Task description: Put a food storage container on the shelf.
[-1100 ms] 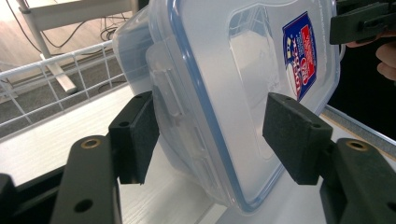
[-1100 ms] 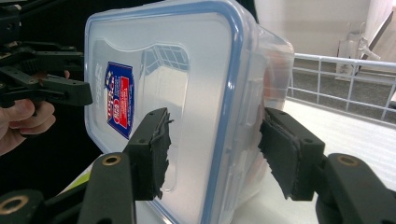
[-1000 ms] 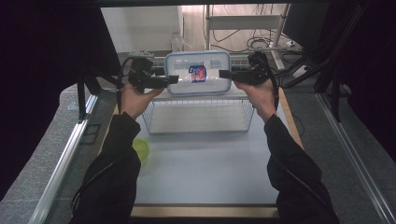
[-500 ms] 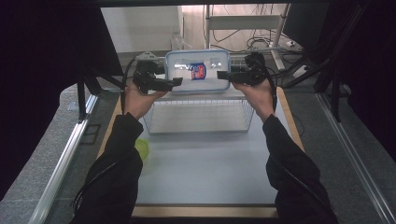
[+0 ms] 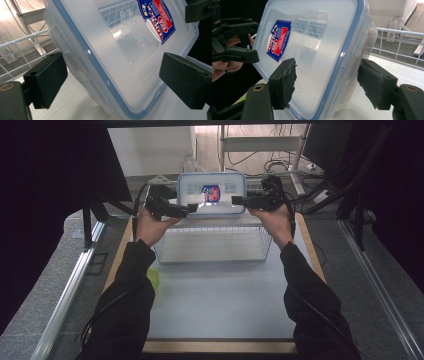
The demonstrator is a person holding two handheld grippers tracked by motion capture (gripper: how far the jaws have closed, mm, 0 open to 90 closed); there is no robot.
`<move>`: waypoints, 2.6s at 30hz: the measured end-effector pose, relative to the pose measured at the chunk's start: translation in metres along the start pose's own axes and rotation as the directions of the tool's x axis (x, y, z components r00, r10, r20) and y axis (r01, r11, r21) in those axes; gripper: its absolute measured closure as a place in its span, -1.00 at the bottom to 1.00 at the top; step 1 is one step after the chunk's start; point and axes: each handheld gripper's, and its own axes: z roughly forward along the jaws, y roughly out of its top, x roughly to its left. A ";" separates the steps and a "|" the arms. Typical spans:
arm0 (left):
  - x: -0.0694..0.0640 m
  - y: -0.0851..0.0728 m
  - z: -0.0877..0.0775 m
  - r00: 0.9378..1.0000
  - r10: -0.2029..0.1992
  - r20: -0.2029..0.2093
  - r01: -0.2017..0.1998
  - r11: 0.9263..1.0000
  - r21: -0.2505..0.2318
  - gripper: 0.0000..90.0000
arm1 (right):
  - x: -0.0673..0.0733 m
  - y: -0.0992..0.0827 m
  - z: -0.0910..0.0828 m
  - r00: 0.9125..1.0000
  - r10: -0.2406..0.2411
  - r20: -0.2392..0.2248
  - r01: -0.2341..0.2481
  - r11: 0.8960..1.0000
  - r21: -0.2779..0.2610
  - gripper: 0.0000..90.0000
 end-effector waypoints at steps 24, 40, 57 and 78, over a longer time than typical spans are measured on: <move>0.008 -0.005 0.004 0.997 -0.064 0.044 0.065 0.998 -0.016 -0.85 | -0.003 0.005 0.008 1.000 0.013 0.024 -0.013 1.000 0.018 -0.47; 0.022 -0.001 0.003 0.986 -0.147 0.079 0.148 0.989 -0.004 -0.92 | -0.002 0.001 0.012 1.000 -0.006 0.007 0.006 0.998 0.065 -0.42; 0.006 -0.009 -0.014 0.995 0.052 -0.080 -0.049 0.998 0.039 -0.78 | 0.002 -0.002 0.008 0.999 -0.041 0.023 0.040 0.997 0.063 -0.25; 0.000 -0.020 -0.010 0.992 -0.012 -0.128 0.022 0.997 0.075 0.28 | 0.011 -0.017 0.004 0.992 -0.124 0.014 0.122 0.989 0.088 0.85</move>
